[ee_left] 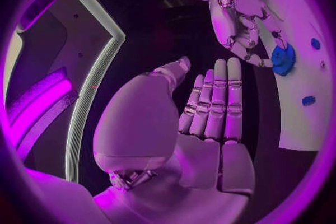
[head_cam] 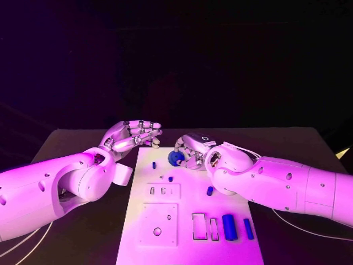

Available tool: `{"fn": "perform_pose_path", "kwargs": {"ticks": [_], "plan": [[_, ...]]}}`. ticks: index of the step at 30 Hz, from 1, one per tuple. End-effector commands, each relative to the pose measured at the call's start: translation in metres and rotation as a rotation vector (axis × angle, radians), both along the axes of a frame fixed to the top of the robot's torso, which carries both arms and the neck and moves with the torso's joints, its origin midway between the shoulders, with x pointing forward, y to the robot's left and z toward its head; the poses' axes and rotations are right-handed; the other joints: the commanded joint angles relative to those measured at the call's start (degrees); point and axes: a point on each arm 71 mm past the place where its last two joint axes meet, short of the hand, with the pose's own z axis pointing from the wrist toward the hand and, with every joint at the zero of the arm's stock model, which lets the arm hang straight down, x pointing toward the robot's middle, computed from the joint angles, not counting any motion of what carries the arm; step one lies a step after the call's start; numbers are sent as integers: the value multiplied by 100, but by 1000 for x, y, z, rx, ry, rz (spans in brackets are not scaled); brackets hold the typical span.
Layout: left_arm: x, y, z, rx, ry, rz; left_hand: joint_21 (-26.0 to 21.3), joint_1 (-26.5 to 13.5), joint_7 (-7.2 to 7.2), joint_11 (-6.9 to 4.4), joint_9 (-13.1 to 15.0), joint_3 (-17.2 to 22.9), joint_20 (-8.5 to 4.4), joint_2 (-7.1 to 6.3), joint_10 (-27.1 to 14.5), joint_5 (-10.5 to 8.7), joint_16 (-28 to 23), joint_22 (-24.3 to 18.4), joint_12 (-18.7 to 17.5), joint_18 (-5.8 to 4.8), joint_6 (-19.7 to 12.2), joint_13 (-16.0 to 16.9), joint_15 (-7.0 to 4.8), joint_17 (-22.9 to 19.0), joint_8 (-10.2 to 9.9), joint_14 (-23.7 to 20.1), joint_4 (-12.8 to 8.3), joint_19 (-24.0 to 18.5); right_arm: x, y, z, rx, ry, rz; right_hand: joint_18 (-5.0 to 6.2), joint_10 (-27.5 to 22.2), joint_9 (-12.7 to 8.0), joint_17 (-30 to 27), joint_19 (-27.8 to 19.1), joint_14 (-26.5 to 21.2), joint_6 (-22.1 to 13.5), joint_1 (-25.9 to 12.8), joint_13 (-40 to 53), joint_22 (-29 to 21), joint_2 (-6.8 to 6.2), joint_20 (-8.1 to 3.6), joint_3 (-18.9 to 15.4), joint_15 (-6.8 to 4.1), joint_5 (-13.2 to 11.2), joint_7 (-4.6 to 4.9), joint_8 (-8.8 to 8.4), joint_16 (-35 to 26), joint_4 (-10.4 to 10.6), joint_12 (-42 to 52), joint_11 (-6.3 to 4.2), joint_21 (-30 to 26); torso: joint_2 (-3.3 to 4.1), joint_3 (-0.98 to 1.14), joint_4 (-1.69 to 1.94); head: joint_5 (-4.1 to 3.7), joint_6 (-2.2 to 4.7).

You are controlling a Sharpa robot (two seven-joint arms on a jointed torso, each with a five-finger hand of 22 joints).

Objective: Assemble the parts on the task board

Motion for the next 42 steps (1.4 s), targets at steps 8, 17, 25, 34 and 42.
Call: {"fn": "perform_pose_path", "kwargs": {"ticks": [8,17,25,34,42], "plan": [[0,-2,2,-5,-10,-17,42,-30,76,8,1,51,-2,17,16,8,45,13,-28,20,29,7,3,14,-38,-64,-4,-56,0,9,-9,-30,9,11,-81,20,20,1480,609,601,18,-63,365,1508,-5,-38,41,-47,-25,-46,73,13,6,3,11,21,-1,2,5,42,-31],[0,-1,2,-4,-10,-16,42,-30,76,8,1,51,-2,17,16,8,45,13,-28,20,29,7,3,14,-38,-64,-4,-56,2,12,-15,-49,25,7,-81,-1,3,1471,609,599,-35,-117,348,1508,-34,-32,44,-35,-64,-27,40,10,6,-16,26,21,-2,13,-11,51,-51],[0,-1,2,-3,-10,-15,42,-30,76,8,1,51,-2,17,16,8,45,13,-28,20,29,7,3,14,-38,-64,-4,-56,5,13,-18,-53,25,-1,-81,-225,-126,1454,609,594,-432,-242,146,1508,-116,43,58,63,-247,114,-230,3,-20,-209,148,21,-4,11,-11,48,-47],[0,-1,2,-3,-9,-15,42,-30,76,8,1,51,-2,17,16,8,45,13,-28,20,29,7,3,14,-38,-64,-4,-56,4,15,-19,-54,46,13,-79,-327,-327,1459,604,596,-726,-407,79,1503,-43,163,-480,166,-394,210,-595,5,137,-270,250,15,-5,12,-10,39,-38],[-1,0,2,1,-5,-19,72,-11,79,9,1,67,-2,19,11,9,58,30,-33,22,23,5,2,29,-43,-81,-17,-76,4,10,-22,-70,81,7,-80,-319,-356,1464,606,597,-553,-761,90,1505,164,150,-571,152,55,185,-595,7,491,-257,232,17,-5,11,-8,37,-50]]}}
